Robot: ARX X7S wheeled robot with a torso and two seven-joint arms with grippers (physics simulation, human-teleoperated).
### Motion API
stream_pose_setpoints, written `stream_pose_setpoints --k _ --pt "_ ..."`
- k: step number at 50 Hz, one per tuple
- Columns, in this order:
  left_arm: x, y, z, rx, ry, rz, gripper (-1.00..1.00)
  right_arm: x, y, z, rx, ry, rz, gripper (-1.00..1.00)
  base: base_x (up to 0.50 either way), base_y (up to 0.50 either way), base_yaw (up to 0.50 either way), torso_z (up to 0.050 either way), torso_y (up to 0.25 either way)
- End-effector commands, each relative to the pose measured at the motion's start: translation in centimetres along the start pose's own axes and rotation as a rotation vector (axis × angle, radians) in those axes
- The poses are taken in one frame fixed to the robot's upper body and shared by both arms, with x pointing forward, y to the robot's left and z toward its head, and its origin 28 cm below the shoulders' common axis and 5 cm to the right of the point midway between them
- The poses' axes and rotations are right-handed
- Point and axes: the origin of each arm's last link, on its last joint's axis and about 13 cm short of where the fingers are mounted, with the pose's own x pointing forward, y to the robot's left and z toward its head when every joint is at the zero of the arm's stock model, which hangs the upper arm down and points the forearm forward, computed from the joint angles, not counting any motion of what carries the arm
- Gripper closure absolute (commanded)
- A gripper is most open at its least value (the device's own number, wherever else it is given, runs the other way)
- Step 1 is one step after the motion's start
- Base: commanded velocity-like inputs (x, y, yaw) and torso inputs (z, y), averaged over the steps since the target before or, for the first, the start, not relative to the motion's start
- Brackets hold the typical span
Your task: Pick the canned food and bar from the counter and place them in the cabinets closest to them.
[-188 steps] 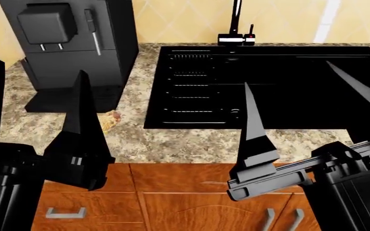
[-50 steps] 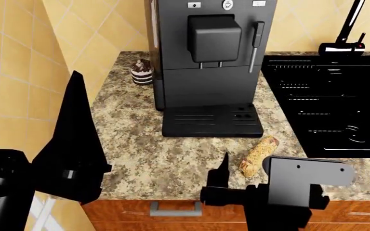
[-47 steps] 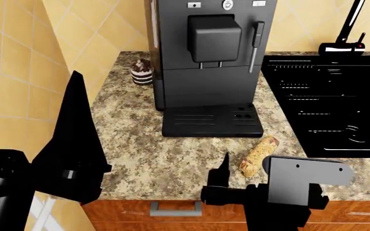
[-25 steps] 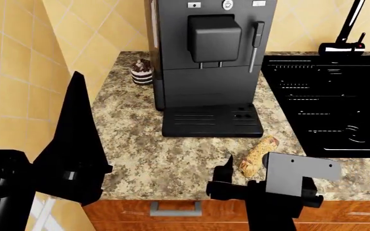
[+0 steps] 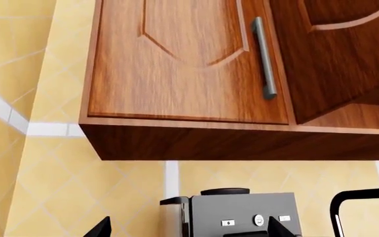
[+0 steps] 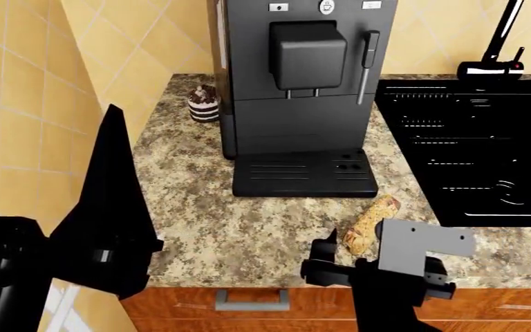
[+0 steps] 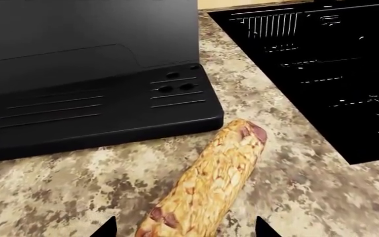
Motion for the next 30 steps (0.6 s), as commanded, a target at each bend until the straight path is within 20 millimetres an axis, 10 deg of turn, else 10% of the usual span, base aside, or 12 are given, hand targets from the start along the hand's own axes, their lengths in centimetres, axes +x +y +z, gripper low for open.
stream_pose_setpoints --k 1,26,27,30 --pt "0.0 0.0 0.1 0.000 -0.003 -0.001 -1.00 1.0 -0.1 -0.5 0.011 0.032 -0.002 -1.00 0.00 0.00 0.00 0.000 0.000" --pt "-0.1 0.0 0.1 0.001 -0.005 -0.002 -1.00 2.9 -0.3 -1.6 0.024 0.093 -0.024 -1.00 0.00 0.00 0.00 0.000 0.000" --pt "-0.1 0.0 0.1 0.001 -0.005 -0.002 -1.00 2.9 -0.3 -1.7 0.024 0.095 -0.025 1.00 0.00 0.00 0.00 0.000 0.000" --pt "0.0 0.0 0.1 0.000 -0.004 0.000 -1.00 2.7 -0.2 -1.5 0.017 0.090 -0.035 1.00 0.00 0.00 0.00 0.000 0.000"
